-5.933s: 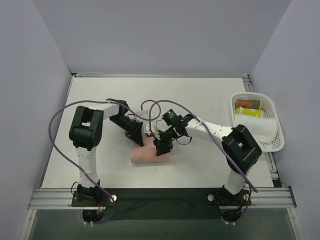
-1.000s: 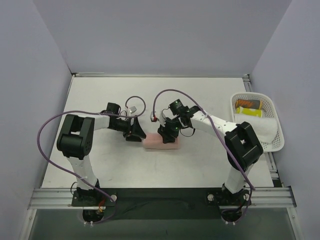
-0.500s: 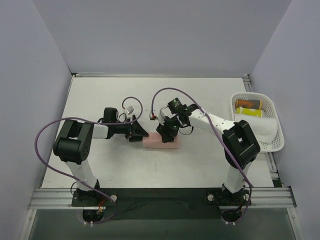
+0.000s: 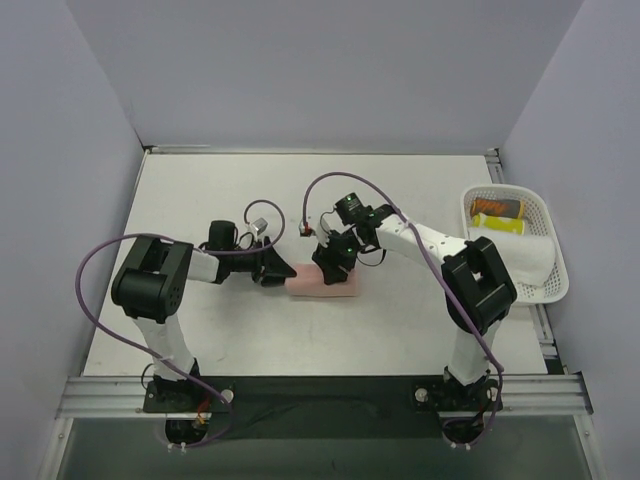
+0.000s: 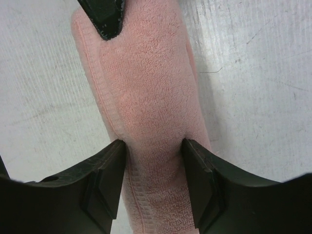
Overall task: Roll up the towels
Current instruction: Roll the towel, then place the rolled towel into the container
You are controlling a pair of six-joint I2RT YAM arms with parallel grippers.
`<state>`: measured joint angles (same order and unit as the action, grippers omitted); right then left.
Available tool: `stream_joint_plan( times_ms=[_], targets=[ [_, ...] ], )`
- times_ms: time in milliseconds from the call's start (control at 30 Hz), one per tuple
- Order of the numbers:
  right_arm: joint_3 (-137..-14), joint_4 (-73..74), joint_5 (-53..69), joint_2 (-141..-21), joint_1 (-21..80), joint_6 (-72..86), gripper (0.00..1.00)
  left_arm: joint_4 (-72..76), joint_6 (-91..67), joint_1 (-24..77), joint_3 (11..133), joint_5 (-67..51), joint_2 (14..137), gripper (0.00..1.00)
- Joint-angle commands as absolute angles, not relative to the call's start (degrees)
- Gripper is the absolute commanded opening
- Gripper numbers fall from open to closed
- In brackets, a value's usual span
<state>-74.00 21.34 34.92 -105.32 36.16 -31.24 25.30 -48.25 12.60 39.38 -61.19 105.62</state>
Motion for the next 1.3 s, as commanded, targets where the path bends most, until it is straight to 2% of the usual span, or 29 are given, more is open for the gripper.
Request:
stream_joint_plan(
  times_ms=[0, 100, 133, 167, 200, 233, 300, 400, 567, 700, 1067, 1267],
  targets=[
    [-71.73, 23.38, 32.7, -106.7, 36.21, -33.57, 0.53, 22.88, -47.65, 14.15, 43.85, -62.75, 108.71, 0.48],
    [-70.67, 23.12, 31.3, -104.77, 37.44, -37.17, 0.6, 17.25, -45.1, 14.15, 47.72, -63.02, 110.21, 0.29],
    [-70.58, 23.03, 29.9, -104.24, 37.79, -37.7, 0.64, 16.44, -45.09, 14.15, 48.25, -63.1, 110.39, 0.26],
    [-70.66, 23.03, 28.93, -103.28, 39.1, -38.4, 0.75, 15.83, -45.09, 14.15, 49.12, -63.11, 110.56, 0.24],
    [-70.66, 23.03, 27.78, -102.84, 39.81, -38.76, 0.77, 14.69, -45.0, 14.24, 49.57, -63.11, 110.65, 0.23],
    [-70.66, 23.11, 25.51, -102.4, 40.77, -39.37, 0.84, 13.63, -44.65, 14.24, 50.09, -63.11, 110.83, 0.22],
    [-70.05, 22.42, 22.69, -100.99, 43.67, -41.38, 0.88, 10.21, -43.86, 14.24, 51.58, -62.93, 111.44, 0.18],
    [-65.84, 16.37, 12.87, -98.01, 47.88, -43.58, 0.9, 9.85, -45.61, 14.33, 52.29, -63.28, 111.88, 0.11],
    [-64.95, 14.15, 3.36, -97.82, 51.68, -45.43, 0.89, 9.32, -48.07, 14.24, 52.47, -63.37, 111.97, 0.0],
    [-63.72, 12.22, -1.39, -97.21, 53.17, -46.67, 0.89, 6.95, -48.43, 14.33, 53.17, -62.67, 112.67, 0.0],
    [-62.67, 9.93, -3.34, -98.08, 55.99, -49.75, 0.91, 1.06, -52.2, 15.47, 55.72, -61.17, 113.2, 0.0],
    [-62.84, 10.46, -3.25, -100.81, 54.85, -50.1, 0.88, -1.65, -55.28, 15.47, 55.63, -60.12, 113.55, 0.0]
  ],
)
